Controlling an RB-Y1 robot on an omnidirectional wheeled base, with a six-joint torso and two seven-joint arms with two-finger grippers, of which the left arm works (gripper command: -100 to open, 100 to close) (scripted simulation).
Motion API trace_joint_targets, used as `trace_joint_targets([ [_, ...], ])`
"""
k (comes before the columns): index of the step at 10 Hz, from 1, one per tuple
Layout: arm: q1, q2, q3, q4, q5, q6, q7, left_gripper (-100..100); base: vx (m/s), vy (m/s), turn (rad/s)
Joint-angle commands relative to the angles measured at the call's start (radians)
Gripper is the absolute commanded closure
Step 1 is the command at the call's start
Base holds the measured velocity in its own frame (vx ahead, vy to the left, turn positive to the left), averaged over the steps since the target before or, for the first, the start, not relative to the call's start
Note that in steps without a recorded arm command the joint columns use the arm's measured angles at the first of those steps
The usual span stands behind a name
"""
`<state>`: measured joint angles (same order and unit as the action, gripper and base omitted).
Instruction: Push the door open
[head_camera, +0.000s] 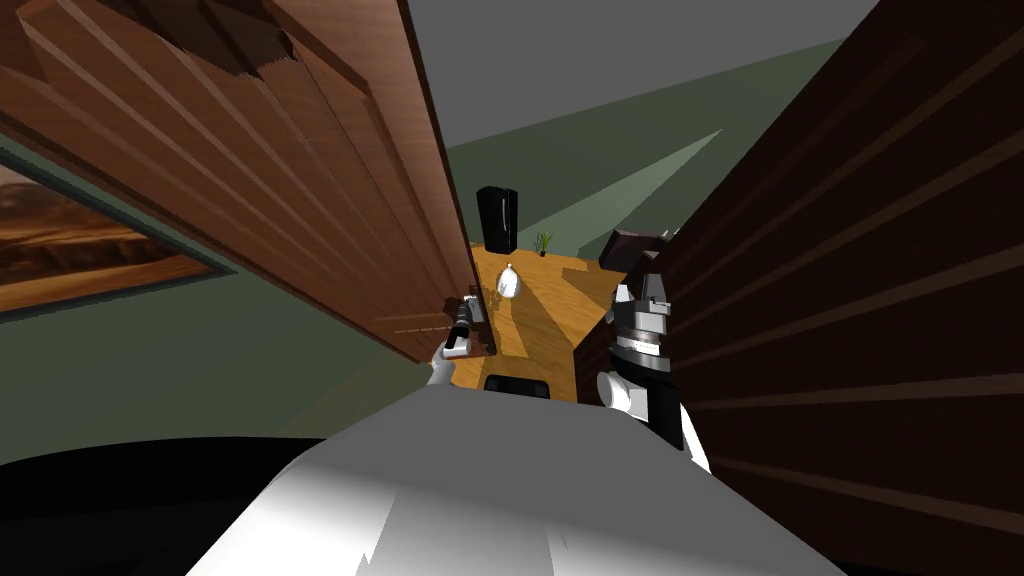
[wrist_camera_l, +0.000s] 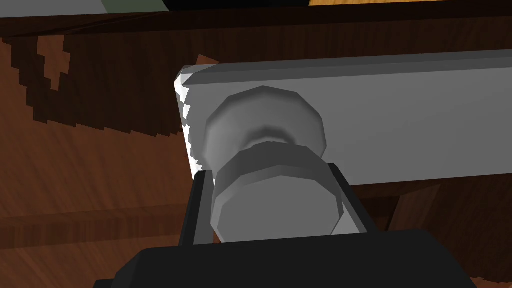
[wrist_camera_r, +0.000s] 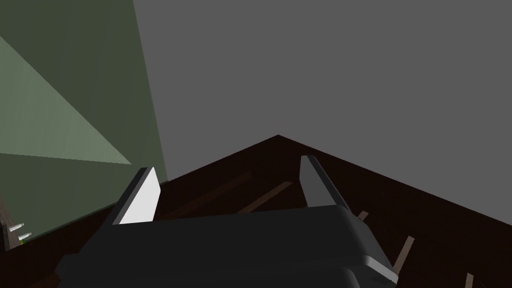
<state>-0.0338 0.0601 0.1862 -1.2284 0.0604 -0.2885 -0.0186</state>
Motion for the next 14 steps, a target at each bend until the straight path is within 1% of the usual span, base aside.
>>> trace_joint_targets([
  [1, -0.001, 0.011, 0.028, -0.007, 0.024, -0.002, -0.021, 100, 0.187, -0.057, -0.026],
  [5, 0.019, 0.023, 0.086, -0.023, 0.082, -0.004, -0.070, 100, 0.192, -0.016, -0.052],
  [6, 0.022, 0.025, 0.094, -0.025, 0.090, -0.004, -0.076, 100, 0.161, -0.036, -0.024],
  [8, 0.034, 0.029, 0.129, -0.035, 0.125, -0.005, -0.105, 100, 0.156, -0.018, -0.042],
  [9, 0.038, 0.029, 0.138, -0.037, 0.134, -0.005, -0.113, 100, 0.149, -0.034, -0.021],
  [10, 0.044, 0.031, 0.157, -0.043, 0.152, -0.005, -0.128, 100, 0.162, -0.030, -0.036],
  [11, 0.047, 0.031, 0.166, -0.045, 0.162, -0.005, -0.136, 100, 0.152, -0.031, -0.032],
  [12, 0.054, 0.031, 0.185, -0.051, 0.181, -0.006, -0.152, 100, 0.155, -0.044, -0.049],
  [13, 0.057, 0.031, 0.195, -0.053, 0.190, -0.006, -0.160, 100, 0.141, -0.013, -0.026],
  [14, 0.064, 0.031, 0.214, -0.058, 0.209, -0.007, -0.176, 100, 0.155, -0.002, -0.046],
])
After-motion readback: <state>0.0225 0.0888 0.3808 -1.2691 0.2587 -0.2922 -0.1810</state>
